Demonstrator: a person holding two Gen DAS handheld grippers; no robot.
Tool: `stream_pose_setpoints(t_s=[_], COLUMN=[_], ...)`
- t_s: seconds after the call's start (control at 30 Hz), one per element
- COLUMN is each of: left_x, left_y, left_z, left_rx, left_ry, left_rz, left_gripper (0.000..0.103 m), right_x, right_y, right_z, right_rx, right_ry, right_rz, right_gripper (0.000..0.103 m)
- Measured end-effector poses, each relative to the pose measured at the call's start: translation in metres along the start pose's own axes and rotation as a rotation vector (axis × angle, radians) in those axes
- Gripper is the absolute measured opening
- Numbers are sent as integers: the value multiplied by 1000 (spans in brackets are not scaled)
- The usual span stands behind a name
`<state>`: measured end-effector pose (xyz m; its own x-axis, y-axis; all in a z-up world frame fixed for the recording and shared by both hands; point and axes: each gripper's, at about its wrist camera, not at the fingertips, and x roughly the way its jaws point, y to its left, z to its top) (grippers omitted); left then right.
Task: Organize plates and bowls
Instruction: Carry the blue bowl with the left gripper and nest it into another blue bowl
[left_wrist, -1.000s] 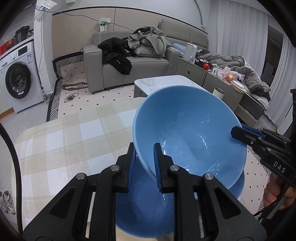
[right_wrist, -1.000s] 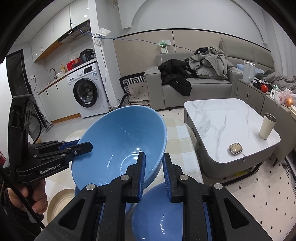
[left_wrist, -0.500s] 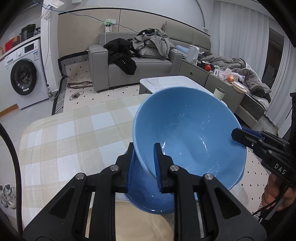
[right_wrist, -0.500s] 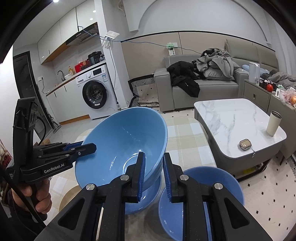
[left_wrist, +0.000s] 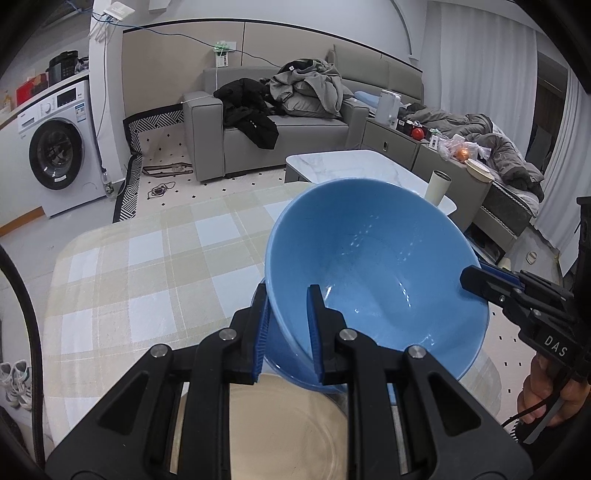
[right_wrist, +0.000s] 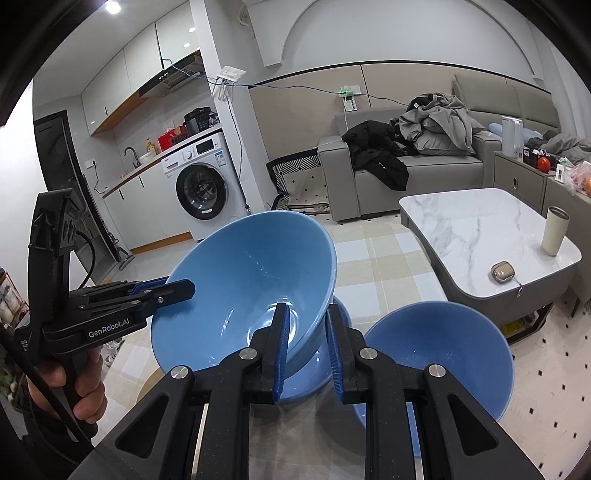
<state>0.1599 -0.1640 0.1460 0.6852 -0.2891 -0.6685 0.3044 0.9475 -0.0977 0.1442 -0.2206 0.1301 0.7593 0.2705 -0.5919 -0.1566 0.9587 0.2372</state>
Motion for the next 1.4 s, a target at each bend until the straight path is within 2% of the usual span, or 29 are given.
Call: stream_pose_setpoints(t_s=[0.77,1.07,1.4], left_x=[39,66,96], left_y=[13,14,18], left_z=[-17,-16,-18], left_rx=[-11,-21,-9], left_ry=[54,77,105], left_rz=[33,49,85], left_gripper=[16,16,16], right_x=[20,29,53], right_y=[3,4,2], right_z=[-38,-42,-47], right_rx=[6,8,8], right_ry=[-1,-5,40], right_rz=[5,-25,-73], right_gripper=[21,21,21])
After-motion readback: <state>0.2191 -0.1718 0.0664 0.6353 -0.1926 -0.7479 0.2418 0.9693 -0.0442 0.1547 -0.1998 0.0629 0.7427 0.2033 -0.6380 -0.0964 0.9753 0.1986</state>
